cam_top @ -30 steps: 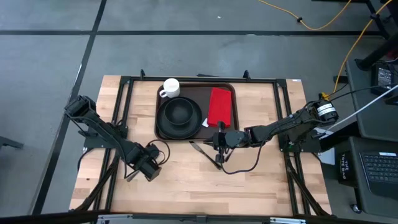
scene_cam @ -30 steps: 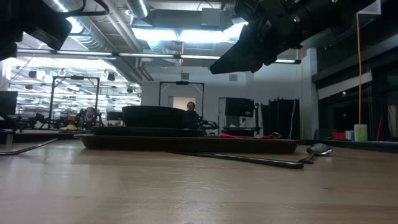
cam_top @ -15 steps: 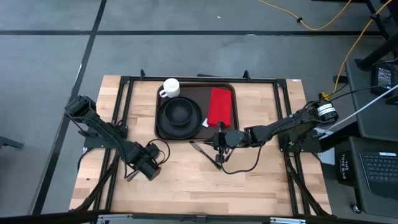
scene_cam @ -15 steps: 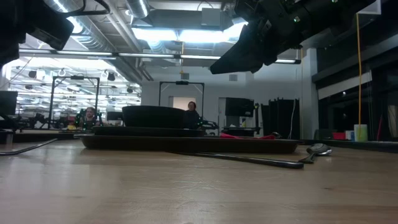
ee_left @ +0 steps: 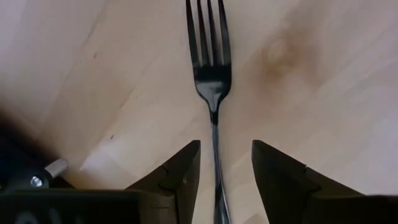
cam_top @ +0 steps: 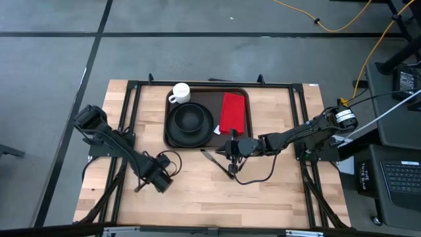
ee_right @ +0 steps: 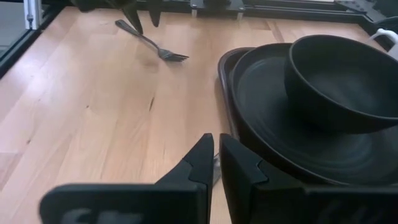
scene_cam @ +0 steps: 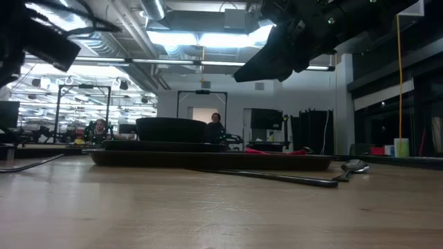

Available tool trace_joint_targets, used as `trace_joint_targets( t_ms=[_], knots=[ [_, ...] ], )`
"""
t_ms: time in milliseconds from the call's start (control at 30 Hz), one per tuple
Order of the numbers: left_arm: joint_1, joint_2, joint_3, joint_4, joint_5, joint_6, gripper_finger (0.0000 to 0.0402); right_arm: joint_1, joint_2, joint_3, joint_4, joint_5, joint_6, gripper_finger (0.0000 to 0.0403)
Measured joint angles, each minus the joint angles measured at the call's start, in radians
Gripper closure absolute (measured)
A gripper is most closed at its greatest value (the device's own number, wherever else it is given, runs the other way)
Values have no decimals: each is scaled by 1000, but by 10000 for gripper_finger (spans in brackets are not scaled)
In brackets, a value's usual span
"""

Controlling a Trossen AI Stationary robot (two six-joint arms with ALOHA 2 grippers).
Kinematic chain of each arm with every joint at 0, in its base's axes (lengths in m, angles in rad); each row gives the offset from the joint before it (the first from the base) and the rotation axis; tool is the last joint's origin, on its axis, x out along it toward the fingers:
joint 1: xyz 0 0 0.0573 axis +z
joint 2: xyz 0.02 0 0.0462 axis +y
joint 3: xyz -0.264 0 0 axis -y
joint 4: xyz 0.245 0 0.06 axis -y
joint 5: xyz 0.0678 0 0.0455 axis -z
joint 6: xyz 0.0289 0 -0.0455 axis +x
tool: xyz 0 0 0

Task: Set up tray
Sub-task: Put the black fork on top of the red table napkin on the brown serving tray

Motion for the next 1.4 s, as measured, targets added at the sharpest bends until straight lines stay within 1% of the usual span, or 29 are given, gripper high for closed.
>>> trace_joint_targets(
  t_ms=[267,567,633,900,1067,1400],
  knots=[
    [0,42,0,7,19,32,262,0,0,0,0,0,0,370],
    [0,45,-3,43,17,24,263,0,0,0,0,-3,23,370],
    [0,45,-19,63,16,12,263,0,0,0,1,-21,23,370],
    [7,45,-115,152,22,3,263,0,0,0,1,-23,23,370],
    [18,39,-150,196,68,25,263,0,0,0,1,-23,23,370],
    [32,40,-155,220,73,79,264,0,0,0,6,-23,21,370]
  ],
)
